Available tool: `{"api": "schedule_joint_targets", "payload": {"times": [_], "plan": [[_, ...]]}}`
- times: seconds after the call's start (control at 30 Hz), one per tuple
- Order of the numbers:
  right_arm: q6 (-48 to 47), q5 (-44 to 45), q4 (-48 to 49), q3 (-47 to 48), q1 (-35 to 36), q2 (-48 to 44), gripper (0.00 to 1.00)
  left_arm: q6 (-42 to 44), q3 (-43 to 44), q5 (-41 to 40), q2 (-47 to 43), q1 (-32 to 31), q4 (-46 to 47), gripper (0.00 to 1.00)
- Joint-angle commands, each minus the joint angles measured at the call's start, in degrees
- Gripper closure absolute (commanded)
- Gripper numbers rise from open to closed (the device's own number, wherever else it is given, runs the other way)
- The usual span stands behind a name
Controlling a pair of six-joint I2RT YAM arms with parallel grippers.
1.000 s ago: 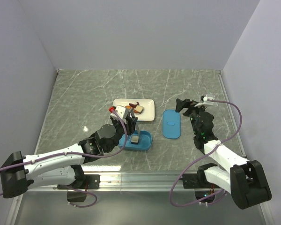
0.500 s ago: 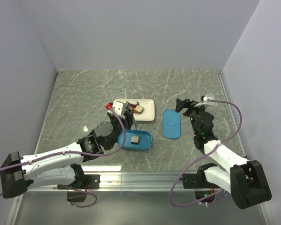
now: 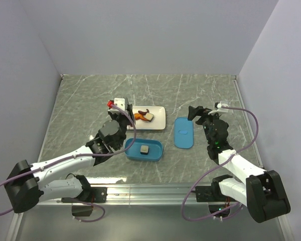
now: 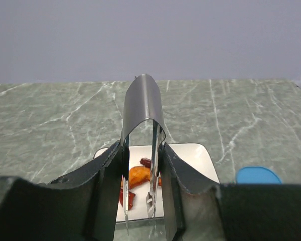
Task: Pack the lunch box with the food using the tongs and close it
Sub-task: Pick up the food using the clamp
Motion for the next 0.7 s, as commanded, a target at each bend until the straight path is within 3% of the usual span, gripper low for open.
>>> {"api": "schedule_joint_targets", "payload": {"times": [0.0,0.67], "plan": [[0.3,-0.4,2.5,0.6,0.3,-0.2,0.02,1.3,1.8,-0.1,2.1,2.4,8.3,0.62],[0.3,-0.8,2.8,0.7,0.2,0.2,0.02,-4.0,4.3,3.6,12.0,10.0,10.9,0.57]]}}
